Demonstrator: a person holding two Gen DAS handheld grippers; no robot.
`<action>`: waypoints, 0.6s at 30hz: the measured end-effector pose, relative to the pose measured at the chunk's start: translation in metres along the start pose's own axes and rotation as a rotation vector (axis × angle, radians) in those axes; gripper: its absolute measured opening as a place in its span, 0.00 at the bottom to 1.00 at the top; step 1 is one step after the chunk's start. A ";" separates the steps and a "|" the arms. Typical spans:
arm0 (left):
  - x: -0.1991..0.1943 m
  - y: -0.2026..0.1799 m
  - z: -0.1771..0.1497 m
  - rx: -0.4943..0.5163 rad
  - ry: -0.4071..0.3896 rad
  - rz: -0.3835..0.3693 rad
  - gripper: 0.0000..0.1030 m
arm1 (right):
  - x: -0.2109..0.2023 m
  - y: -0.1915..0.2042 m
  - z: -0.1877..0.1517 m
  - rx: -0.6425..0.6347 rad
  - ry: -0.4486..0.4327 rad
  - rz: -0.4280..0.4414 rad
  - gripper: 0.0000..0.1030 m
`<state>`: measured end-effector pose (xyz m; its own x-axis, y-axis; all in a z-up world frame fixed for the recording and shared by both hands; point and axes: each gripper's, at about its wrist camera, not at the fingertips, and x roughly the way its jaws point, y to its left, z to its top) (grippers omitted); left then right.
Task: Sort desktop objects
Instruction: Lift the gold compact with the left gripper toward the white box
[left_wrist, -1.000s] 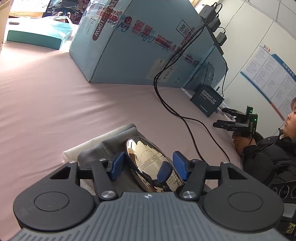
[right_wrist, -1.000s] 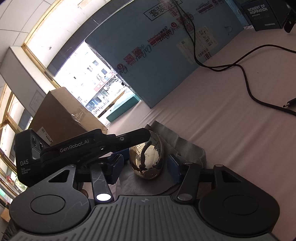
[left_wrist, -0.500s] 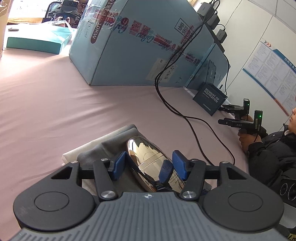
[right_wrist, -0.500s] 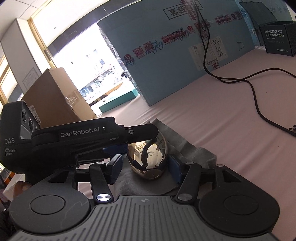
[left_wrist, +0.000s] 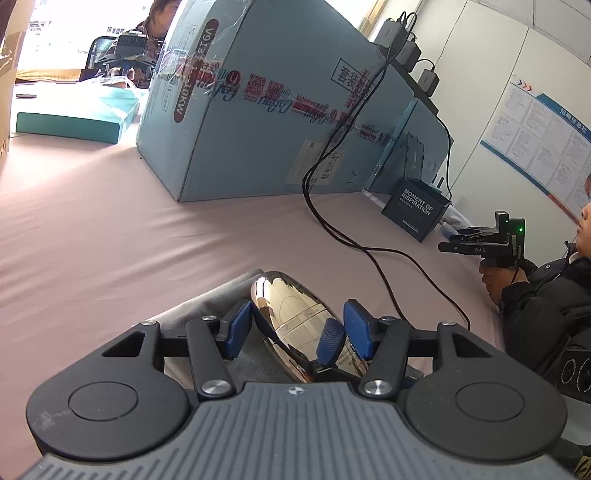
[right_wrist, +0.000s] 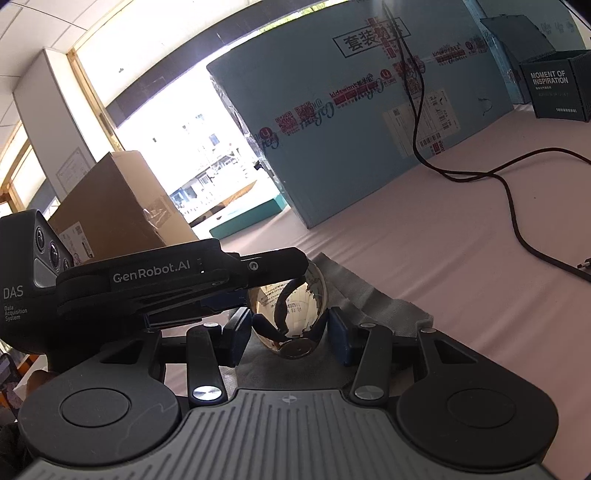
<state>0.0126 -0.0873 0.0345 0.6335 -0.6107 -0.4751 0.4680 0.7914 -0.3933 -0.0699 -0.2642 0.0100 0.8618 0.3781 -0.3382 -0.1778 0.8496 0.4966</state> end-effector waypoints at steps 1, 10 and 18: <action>-0.003 -0.002 0.001 0.004 -0.011 0.000 0.50 | -0.002 0.001 0.000 -0.006 -0.013 0.007 0.41; -0.057 -0.022 0.017 0.054 -0.127 0.032 0.50 | -0.027 0.029 0.009 -0.014 -0.135 0.130 0.40; -0.133 -0.017 0.036 0.049 -0.258 0.071 0.50 | -0.033 0.084 0.030 -0.071 -0.171 0.272 0.39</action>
<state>-0.0572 -0.0182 0.1326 0.7990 -0.5312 -0.2817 0.4416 0.8364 -0.3248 -0.0989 -0.2161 0.0866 0.8442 0.5329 -0.0586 -0.4403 0.7515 0.4913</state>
